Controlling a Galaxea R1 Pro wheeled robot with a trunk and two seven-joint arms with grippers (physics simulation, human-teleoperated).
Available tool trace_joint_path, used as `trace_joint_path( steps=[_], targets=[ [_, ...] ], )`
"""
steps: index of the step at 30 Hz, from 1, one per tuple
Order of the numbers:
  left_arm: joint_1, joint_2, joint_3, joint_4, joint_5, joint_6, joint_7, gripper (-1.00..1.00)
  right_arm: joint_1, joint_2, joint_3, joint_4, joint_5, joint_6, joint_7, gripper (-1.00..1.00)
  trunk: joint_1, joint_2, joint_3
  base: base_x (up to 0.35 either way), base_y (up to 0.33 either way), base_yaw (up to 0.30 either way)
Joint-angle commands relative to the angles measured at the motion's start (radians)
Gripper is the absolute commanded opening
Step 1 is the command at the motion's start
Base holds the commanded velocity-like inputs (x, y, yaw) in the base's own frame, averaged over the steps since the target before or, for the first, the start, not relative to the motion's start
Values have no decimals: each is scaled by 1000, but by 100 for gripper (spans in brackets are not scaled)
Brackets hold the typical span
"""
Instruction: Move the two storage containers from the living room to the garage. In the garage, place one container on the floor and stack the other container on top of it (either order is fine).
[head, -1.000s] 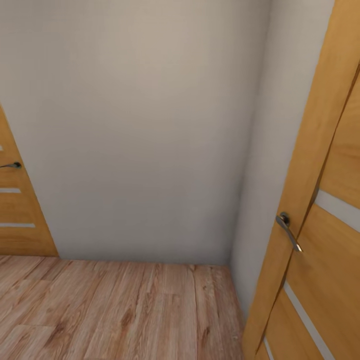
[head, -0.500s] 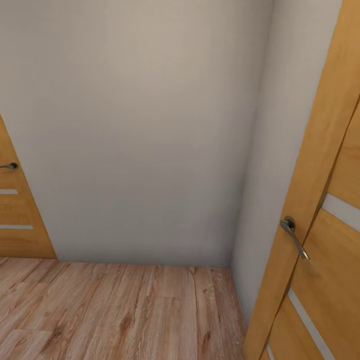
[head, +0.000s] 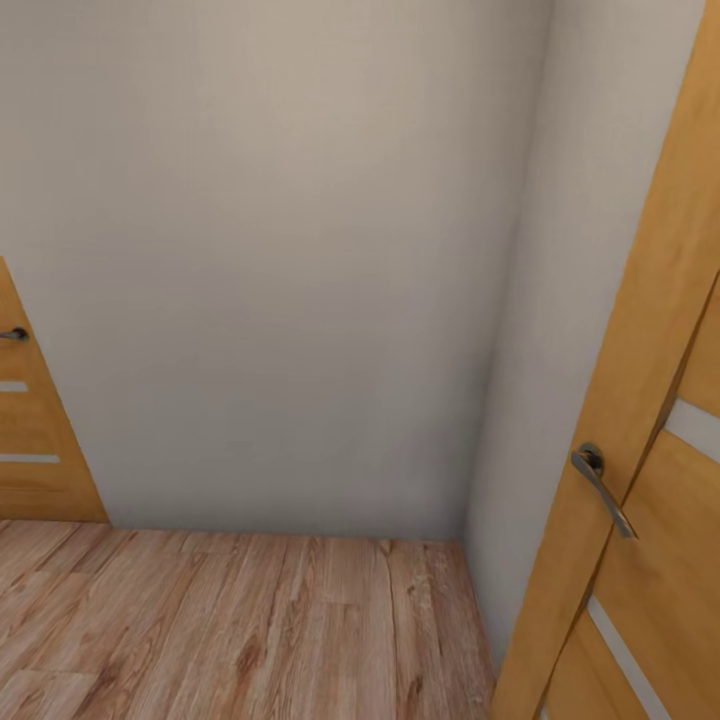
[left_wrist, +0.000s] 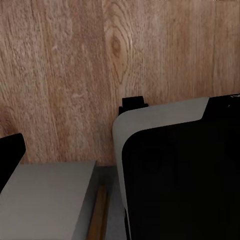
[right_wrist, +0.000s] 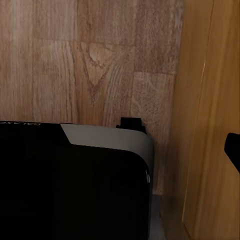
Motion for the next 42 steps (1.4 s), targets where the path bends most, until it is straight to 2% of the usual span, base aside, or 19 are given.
trace_joint_path(
  steps=[1, 36, 42],
  targets=[
    [0, 0, -1, -1, -10, 0, -2, 100, -1, 0, 0, 1, 1, -3, 3, 100, 0, -1, -1, 26, 0, 0],
    [0, 1, -1, -1, -10, 0, -2, 100, -1, 0, 0, 1, 1, -3, 3, 100, 0, -1, -1, 49, 0, 0],
    [0, 0, -1, -1, -10, 0, -2, 100, -1, 0, 0, 1, 1, -3, 3, 100, 0, -1, -1, 1, 0, 122]
  ],
)
